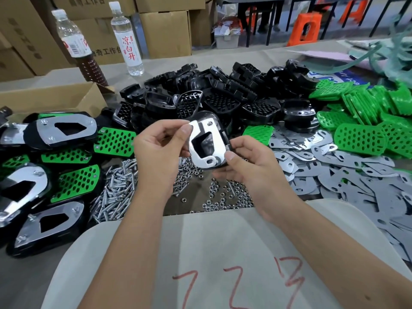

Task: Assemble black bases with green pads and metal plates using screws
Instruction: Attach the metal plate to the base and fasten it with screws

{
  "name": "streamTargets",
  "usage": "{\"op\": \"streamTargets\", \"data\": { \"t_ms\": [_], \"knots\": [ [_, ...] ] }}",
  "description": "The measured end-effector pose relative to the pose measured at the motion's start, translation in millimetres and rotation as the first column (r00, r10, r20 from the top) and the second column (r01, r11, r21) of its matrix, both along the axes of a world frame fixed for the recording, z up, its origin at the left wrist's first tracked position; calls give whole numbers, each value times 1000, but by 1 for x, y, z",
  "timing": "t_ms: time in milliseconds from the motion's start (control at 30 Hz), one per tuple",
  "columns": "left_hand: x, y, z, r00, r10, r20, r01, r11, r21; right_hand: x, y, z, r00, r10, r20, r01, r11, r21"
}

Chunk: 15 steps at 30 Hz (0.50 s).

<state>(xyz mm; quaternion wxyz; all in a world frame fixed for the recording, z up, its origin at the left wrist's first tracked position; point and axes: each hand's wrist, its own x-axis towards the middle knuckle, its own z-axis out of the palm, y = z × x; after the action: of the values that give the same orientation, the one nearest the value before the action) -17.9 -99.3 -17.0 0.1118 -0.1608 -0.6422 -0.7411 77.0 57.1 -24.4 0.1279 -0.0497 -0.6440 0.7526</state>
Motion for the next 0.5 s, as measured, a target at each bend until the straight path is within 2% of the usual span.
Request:
{"op": "streamTargets", "data": {
  "t_ms": [67, 267, 500],
  "knots": [
    [1, 2, -2, 998, 34, -50, -37, 998, -45, 0, 0, 0, 1000, 8, -7, -8, 1000, -12],
    [4, 10, -7, 989, 129, -69, -135, 987, -90, 1, -1, 1, 1000, 6, -8, -6, 1000, -21],
    [4, 9, -7, 992, 118, -53, -123, 988, -97, 1, -1, 1, 1000, 1, -5, -1, 1000, -14]
  ]
}}
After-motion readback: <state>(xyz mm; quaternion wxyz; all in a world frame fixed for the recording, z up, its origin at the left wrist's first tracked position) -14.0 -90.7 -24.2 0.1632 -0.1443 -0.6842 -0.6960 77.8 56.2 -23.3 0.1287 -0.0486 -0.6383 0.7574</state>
